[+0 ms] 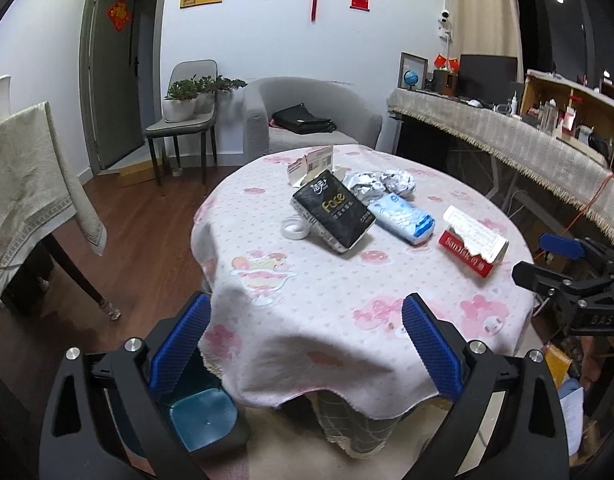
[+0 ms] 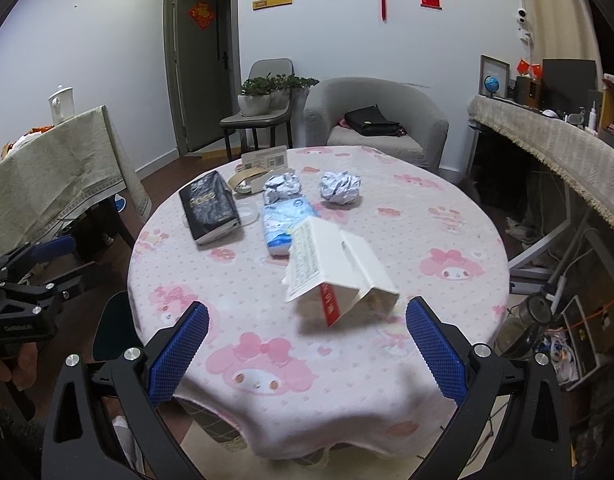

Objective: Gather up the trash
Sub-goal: 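Grasp the black Face tissue pack with the left gripper while the right grasps the white box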

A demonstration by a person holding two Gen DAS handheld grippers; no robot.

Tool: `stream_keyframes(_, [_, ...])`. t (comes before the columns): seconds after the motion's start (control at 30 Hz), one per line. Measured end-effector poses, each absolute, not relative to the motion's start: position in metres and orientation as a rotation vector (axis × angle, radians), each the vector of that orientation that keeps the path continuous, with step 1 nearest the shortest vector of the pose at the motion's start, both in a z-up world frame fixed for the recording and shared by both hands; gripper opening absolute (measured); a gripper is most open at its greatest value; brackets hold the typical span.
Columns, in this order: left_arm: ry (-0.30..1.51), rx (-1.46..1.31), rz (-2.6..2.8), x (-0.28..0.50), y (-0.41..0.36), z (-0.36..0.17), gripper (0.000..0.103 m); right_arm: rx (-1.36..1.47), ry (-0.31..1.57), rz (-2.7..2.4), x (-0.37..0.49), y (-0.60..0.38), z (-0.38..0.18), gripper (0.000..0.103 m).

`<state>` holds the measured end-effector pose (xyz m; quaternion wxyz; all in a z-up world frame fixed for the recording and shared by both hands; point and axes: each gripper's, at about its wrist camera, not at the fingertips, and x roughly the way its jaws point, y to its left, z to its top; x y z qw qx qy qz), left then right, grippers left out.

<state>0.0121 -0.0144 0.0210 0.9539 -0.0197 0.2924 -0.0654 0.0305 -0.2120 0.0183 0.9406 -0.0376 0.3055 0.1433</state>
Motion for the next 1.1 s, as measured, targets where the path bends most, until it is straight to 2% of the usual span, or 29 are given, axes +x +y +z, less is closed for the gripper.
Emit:
stream_keyframes(0.07, [0.610,-0.065,-0.149,0.019,-0.014,0.021,0.085,-0.090,0.628,0.284,0.035,-0.213,0.017,0.100])
stream_keyframes(0.1, [0.616,-0.075,-0.153,0.023,-0.014,0.020,0.085,-0.099,0.634,0.281,0.038,-0.214,0.015,0.100])
stream_keyframes(0.37, [0.646,-0.073,-0.165,0.047,-0.020,0.010,0.085,-0.201,0.698,0.267,0.066,-0.209,-0.004,0.097])
stream_keyframes(0.6, [0.663,-0.103,-0.175,0.072,-0.024,0.004,0.086,-0.238,0.713,0.227,0.089,-0.215,-0.010,0.080])
stream_keyframes(0.77, [0.667,-0.123,-0.198,0.088,-0.027,0.004,0.090,-0.255,0.708,0.245,0.105,-0.214,-0.013,0.075])
stream_keyframes(0.93, [0.675,-0.151,-0.215,0.107,-0.031,0.004,0.092,-0.319,0.715,0.259,0.117,-0.208,-0.017,0.076])
stream_keyframes(1.0, [0.679,-0.154,-0.217,0.115,-0.032,0.004,0.092,-0.346,0.718,0.274,0.120,-0.205,-0.019,0.088])
stream_keyframes(1.1, [0.680,-0.156,-0.213,0.124,-0.034,0.004,0.093,-0.356,0.708,0.281,0.125,-0.204,-0.018,0.091])
